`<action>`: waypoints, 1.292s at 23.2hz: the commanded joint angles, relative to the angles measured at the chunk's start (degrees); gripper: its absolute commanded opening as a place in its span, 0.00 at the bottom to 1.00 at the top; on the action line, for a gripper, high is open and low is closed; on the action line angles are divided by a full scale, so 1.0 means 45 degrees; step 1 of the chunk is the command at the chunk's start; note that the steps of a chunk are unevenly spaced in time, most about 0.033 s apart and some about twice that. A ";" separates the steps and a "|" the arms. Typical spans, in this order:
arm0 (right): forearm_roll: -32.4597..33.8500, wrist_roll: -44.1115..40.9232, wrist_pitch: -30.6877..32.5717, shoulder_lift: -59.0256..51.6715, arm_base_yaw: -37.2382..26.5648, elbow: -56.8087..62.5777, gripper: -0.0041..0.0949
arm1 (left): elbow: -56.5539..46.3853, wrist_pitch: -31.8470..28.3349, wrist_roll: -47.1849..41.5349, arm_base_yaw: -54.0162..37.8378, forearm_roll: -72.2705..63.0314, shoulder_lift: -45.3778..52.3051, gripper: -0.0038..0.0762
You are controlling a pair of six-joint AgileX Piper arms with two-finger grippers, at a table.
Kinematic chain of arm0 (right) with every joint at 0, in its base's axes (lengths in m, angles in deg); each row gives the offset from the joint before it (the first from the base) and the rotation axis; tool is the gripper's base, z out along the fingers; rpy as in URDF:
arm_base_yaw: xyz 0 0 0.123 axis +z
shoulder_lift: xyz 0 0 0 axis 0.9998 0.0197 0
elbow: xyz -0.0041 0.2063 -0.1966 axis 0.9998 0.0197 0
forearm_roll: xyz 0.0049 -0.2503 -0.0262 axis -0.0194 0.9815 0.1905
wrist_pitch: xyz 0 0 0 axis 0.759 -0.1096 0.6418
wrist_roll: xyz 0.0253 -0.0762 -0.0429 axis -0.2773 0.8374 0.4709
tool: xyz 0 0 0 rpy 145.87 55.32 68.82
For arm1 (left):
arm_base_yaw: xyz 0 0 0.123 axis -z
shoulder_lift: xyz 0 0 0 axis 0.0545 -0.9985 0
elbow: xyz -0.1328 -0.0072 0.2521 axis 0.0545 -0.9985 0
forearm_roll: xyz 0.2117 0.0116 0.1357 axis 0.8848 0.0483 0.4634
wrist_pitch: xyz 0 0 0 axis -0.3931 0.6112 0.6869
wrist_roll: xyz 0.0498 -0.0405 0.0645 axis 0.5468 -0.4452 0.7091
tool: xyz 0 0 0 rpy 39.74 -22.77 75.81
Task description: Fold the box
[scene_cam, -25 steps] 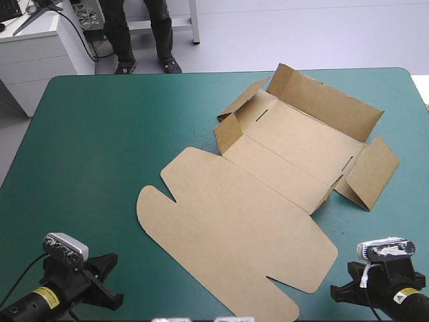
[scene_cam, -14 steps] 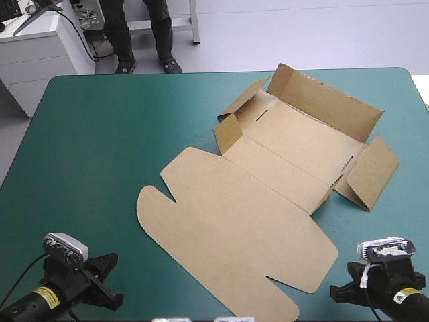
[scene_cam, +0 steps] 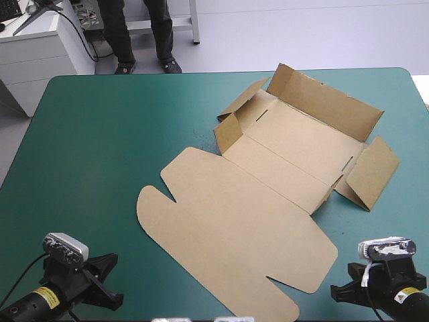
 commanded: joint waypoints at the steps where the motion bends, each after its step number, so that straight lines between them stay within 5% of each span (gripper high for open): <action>1: -0.0320 -0.0115 -0.0289 0.0670 0.0026 -0.1278 0.03 | 0.0436 -0.0709 0.0014 0.0041 -0.0224 -0.0152 0.04; 10: 0.1034 -0.1671 0.1306 0.4299 0.0026 -0.5420 0.03 | 0.0436 -0.0709 0.0014 0.0041 -0.0224 -0.0152 0.04; 18: 0.0910 -0.2798 0.1328 0.7830 0.0026 -0.8327 0.04 | 0.0436 -0.0709 0.0014 0.0041 -0.0224 -0.0152 0.04; 22: -0.0682 -0.3362 0.1328 0.9527 0.0048 -0.9465 0.05 | 0.0436 -0.0736 0.0014 0.0041 -0.0224 -0.0152 0.04; 27: -0.0962 -0.3860 0.1328 1.0343 0.0048 -1.0070 0.05 | 0.0436 -0.0736 0.0014 0.0041 -0.0224 -0.0152 0.04; 30: -0.0513 -0.4423 0.1328 1.0625 0.1321 -1.0070 0.05 | 0.0436 -0.0736 0.0014 0.0041 -0.0224 -0.0152 0.04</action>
